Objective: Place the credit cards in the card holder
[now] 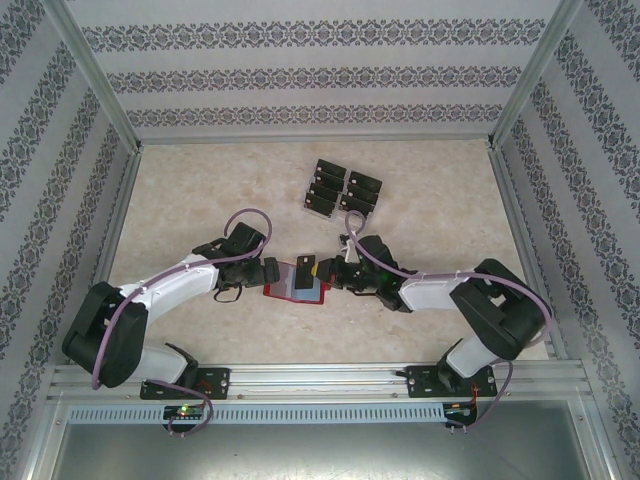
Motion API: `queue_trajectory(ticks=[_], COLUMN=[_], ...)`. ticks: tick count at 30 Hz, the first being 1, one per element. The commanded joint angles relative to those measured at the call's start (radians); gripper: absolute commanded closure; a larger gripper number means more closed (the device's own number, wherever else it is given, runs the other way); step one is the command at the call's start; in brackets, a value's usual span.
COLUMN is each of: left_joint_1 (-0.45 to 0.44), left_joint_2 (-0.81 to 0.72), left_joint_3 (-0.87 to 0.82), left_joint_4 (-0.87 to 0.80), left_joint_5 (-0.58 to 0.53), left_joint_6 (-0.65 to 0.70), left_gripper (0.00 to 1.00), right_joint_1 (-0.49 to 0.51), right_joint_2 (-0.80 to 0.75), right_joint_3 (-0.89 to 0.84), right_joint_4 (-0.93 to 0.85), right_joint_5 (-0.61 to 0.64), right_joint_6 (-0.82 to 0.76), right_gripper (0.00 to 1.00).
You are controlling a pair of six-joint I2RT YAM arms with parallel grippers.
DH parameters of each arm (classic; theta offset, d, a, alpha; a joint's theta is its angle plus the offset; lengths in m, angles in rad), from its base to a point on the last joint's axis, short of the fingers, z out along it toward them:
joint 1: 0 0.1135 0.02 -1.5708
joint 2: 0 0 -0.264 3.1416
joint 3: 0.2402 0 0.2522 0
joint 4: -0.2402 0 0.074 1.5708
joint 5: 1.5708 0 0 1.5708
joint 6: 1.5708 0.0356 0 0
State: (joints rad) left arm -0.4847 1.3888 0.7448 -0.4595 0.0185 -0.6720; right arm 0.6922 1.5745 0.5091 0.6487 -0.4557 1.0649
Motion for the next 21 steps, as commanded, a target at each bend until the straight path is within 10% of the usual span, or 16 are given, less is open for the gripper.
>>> queue_trajectory(ticks=[1, 21], left_joint_1=[-0.011, -0.052], left_joint_2=[0.019, 0.115], left_joint_3=[-0.004, 0.006], left_joint_4=[-0.018, -0.041], left_joint_5=[-0.022, -0.113], left_joint_6=[0.024, 0.036], left_gripper=[0.00, 0.00], right_joint_1=[0.013, 0.040], right_joint_2=[0.032, 0.127], right_joint_3=[-0.016, -0.024], right_joint_4=[0.128, 0.186], right_joint_5=[0.035, 0.034], right_joint_6=[0.021, 0.029], right_gripper=[1.00, 1.00])
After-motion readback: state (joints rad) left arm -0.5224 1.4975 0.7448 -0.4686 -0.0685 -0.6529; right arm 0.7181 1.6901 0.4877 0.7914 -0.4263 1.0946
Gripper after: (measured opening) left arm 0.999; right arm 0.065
